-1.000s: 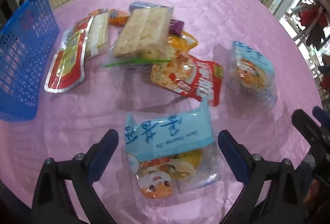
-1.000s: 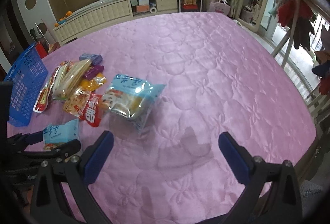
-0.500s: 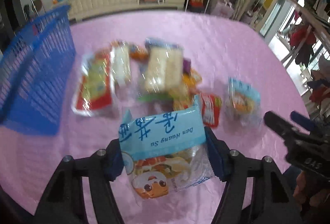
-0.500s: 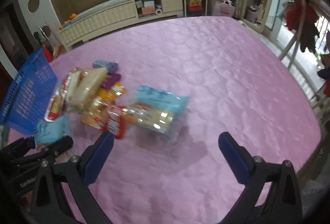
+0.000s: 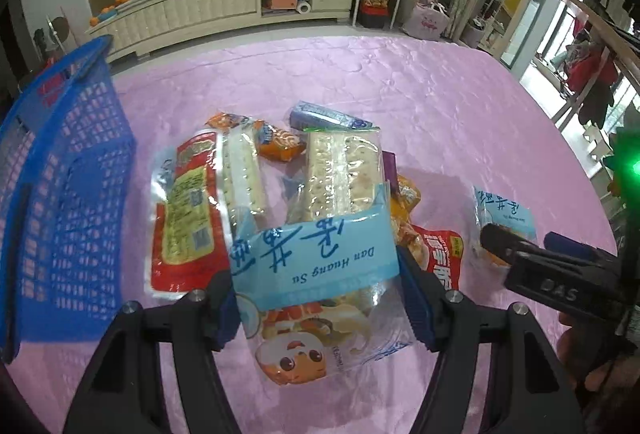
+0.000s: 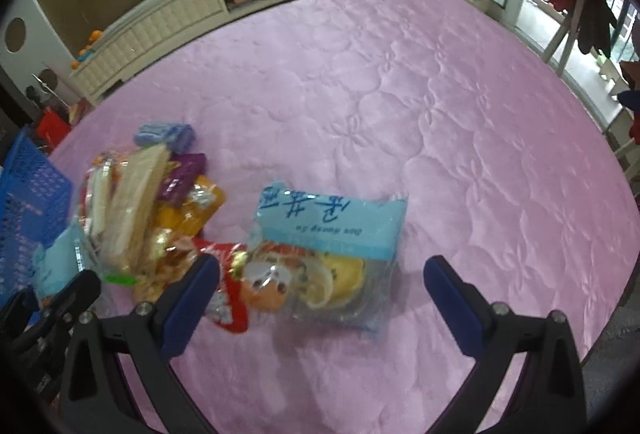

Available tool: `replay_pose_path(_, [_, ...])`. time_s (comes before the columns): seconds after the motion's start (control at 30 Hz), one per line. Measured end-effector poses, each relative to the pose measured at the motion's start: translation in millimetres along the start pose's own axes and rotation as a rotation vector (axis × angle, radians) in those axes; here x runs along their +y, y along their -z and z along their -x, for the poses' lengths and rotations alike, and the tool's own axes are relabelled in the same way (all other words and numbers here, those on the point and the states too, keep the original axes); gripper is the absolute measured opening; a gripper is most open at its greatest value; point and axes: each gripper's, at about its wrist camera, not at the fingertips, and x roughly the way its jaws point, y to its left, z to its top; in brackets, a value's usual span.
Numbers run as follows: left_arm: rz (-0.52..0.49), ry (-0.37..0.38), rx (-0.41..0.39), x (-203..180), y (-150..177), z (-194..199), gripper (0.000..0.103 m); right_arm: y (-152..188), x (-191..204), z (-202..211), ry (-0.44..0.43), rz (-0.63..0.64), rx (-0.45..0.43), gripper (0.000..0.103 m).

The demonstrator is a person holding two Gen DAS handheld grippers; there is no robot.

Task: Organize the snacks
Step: 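Close the left gripper on the light-blue pastry bag and lift it, then carry the pastry bag with the left gripper over the blue basket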

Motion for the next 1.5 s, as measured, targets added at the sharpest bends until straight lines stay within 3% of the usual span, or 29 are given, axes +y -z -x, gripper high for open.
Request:
replay_pose_path(0.13, [-0.013, 0.012, 0.006, 1, -3, -5, 0.065, -2, 4, -14, 0.028, 0.005, 0.021, 0.101])
replay_pose_path(0.2, [-0.010, 0.017, 0.007, 2, -2, 1, 0.065, 0, 5, -19, 0.031, 0.013, 0.039, 0.082])
replay_pose_path(0.37, [-0.012, 0.015, 0.015, 5, 2, 13, 0.065, 10, 13, -11, 0.037, 0.040, 0.002, 0.073])
replay_pose_path(0.43, [-0.010, 0.025, -0.001, 7, 6, 26, 0.065, 17, 13, 3, -0.008, 0.038, -0.015, 0.072])
replay_pose_path(0.73, [0.029, 0.082, -0.088, 27, 19, 98, 0.065, 44, 33, 93, -0.066, 0.088, -0.153, 0.072])
replay_pose_path(0.97, [0.042, 0.068, -0.209, 59, 26, 174, 0.065, 45, 60, 160, -0.134, 0.167, -0.280, 0.072])
replay_pose_path(1.13, [0.047, 0.010, -0.251, 97, 30, 209, 0.065, 49, 97, 188, -0.206, 0.234, -0.340, 0.072])
replay_pose_path(1.5, [0.086, -0.126, -0.308, 169, 33, 247, 0.065, 50, 189, 192, -0.372, 0.377, -0.326, 0.072])
